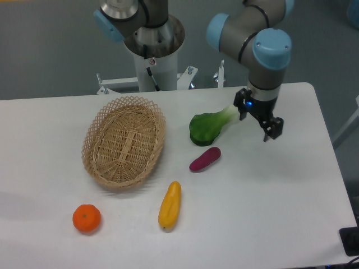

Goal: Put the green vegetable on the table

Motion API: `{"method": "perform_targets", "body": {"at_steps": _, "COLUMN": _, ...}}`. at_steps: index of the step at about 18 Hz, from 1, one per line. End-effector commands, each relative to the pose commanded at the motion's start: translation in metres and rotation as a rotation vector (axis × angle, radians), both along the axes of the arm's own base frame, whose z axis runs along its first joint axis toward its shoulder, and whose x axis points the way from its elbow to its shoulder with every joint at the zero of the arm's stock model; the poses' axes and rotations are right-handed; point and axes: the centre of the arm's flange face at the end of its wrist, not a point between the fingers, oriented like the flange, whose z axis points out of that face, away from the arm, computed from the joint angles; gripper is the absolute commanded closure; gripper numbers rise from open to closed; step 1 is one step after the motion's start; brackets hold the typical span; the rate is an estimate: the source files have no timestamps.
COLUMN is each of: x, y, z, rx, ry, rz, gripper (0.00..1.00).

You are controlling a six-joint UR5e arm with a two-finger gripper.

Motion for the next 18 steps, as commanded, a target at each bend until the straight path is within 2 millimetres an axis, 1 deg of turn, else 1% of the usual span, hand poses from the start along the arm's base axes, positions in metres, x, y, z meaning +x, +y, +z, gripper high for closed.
{"method": "perform_targets", "body": {"at_steps": 1, "x": -0.005, "y": 0.005, "z": -0.001, "rx": 0.005, "ry": -0.001, "rz": 0.024, "gripper": 0.0}}
{"method": "perform_targets", "body": {"at_steps": 3, "x": -0.013, "y": 0.022, "z": 0.0, "rx": 0.013, "ry": 0.007, "rz": 0.032, "gripper": 0.0}}
{"method": "perform_targets", "body": {"at_steps": 4, "x": -0.016, "y": 0.027, "z": 0.001, "rx": 0.014, "ry": 0.006, "rz": 0.036, "gripper": 0.0}}
{"method": "perform_targets", "body": {"at_steps": 5, "x": -0.021, "y": 0.03, "z": 0.006, "rx": 0.014, "ry": 0.004, "rz": 0.042, "gripper": 0.0}}
{"method": "perform_targets", "body": {"at_steps": 7, "x": -0.033, "y": 0.038, "z": 0.01, "rx": -0.004, "ry": -0.031, "rz": 0.039, "gripper": 0.0}}
{"method": "perform_targets", "body": {"at_steps": 9, "x": -0.038, "y": 0.052, "z": 0.013, "rx": -0.026, "ry": -0.07, "rz": 0.025, "gripper": 0.0}}
{"method": "perform_targets", "body": {"at_steps": 11, "x": -0.045, "y": 0.058, "z": 0.016, "rx": -0.022, "ry": -0.069, "rz": 0.038, "gripper": 0.0}}
{"method": "perform_targets", "body": {"at_steps": 13, "x": -0.052, "y": 0.063, "z": 0.013, "rx": -0.02, "ry": -0.068, "rz": 0.053, "gripper": 0.0}}
{"method": "perform_targets", "body": {"at_steps": 18, "x": -0.051, "y": 0.071, "z": 0.004, "rx": -0.029, "ry": -0.074, "rz": 0.05, "gripper": 0.0}}
